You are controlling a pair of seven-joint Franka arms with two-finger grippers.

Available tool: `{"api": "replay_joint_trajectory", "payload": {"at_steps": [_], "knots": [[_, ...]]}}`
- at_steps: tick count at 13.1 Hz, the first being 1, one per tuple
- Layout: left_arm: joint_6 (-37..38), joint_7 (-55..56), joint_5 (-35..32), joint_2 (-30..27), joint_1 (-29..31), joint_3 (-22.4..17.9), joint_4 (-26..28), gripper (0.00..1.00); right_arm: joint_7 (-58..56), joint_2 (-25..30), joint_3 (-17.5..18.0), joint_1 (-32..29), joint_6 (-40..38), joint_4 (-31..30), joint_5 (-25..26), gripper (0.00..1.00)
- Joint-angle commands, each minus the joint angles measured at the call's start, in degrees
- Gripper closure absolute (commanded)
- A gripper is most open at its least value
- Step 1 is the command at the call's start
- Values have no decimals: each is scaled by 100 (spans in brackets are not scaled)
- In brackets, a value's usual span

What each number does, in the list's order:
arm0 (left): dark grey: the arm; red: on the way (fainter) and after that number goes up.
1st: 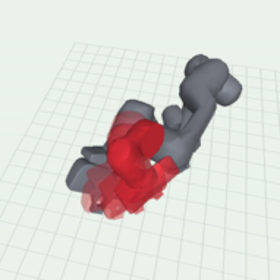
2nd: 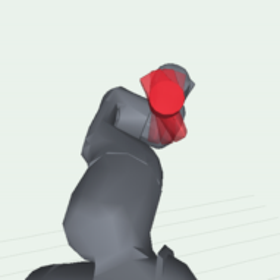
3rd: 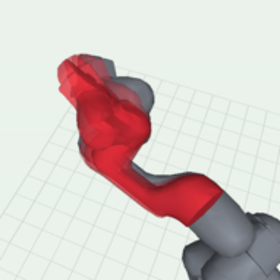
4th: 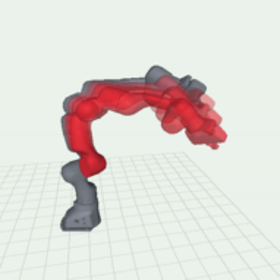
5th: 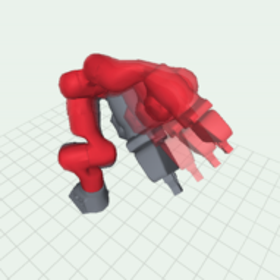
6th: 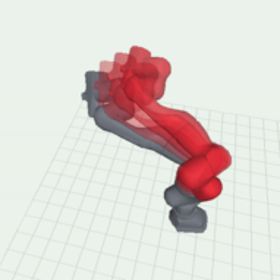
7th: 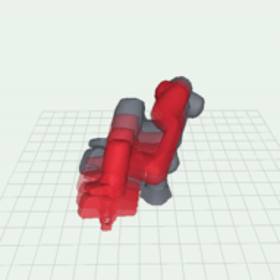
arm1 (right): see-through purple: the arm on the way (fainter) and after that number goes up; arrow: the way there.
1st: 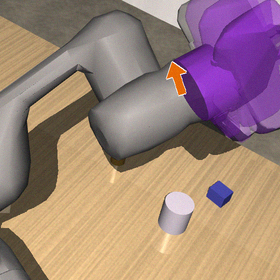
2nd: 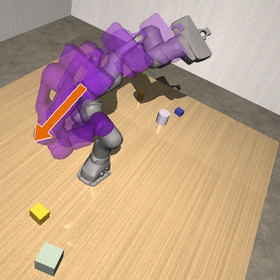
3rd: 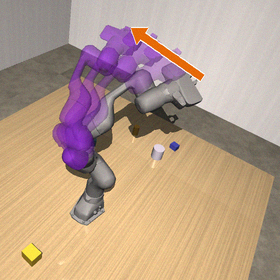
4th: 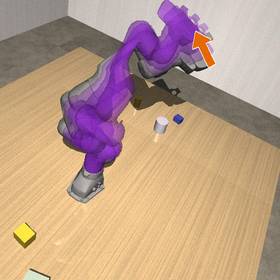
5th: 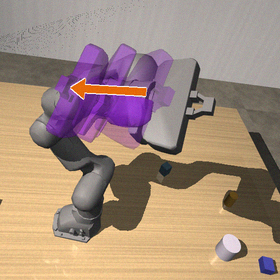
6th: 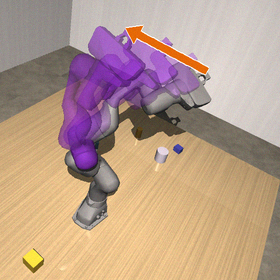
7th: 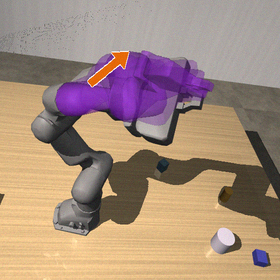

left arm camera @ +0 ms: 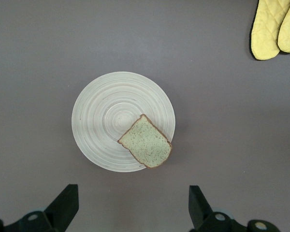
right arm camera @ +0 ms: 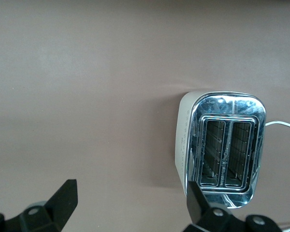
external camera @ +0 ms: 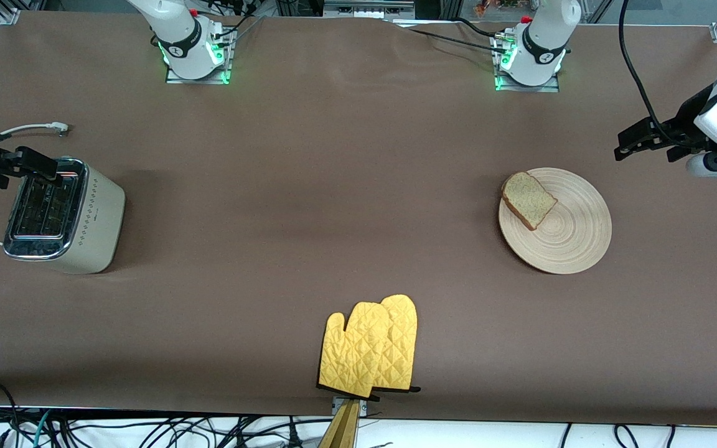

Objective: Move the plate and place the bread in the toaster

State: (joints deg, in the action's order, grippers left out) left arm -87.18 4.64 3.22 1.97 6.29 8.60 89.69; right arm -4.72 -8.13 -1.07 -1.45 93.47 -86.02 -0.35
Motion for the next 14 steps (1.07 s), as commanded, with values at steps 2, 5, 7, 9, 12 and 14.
{"api": "replay_joint_trajectory", "payload": {"at_steps": [2, 5, 7, 9, 12, 14], "knots": [[26, -43, 30, 84, -22, 1, -162, 0, 59, -5, 19, -127, -57, 59, -255, 0], [26, -43, 30, 75, -22, 1, -171, 0, 15, -13, 28, -145, -57, 59, -255, 0], [26, -43, 30, 75, -22, 1, -171, 0, -2, -5, 28, -145, -57, 59, -255, 0], [26, -43, 30, 75, -22, 1, -171, 0, -3, -5, 28, -145, -57, 59, -255, 0], [26, -43, 38, 75, -22, 1, -171, 0, -3, -5, 28, -145, -57, 59, -255, 0], [26, -43, 30, 75, -22, 1, -171, 0, -3, -5, 28, -145, -57, 59, -255, 0]]}}
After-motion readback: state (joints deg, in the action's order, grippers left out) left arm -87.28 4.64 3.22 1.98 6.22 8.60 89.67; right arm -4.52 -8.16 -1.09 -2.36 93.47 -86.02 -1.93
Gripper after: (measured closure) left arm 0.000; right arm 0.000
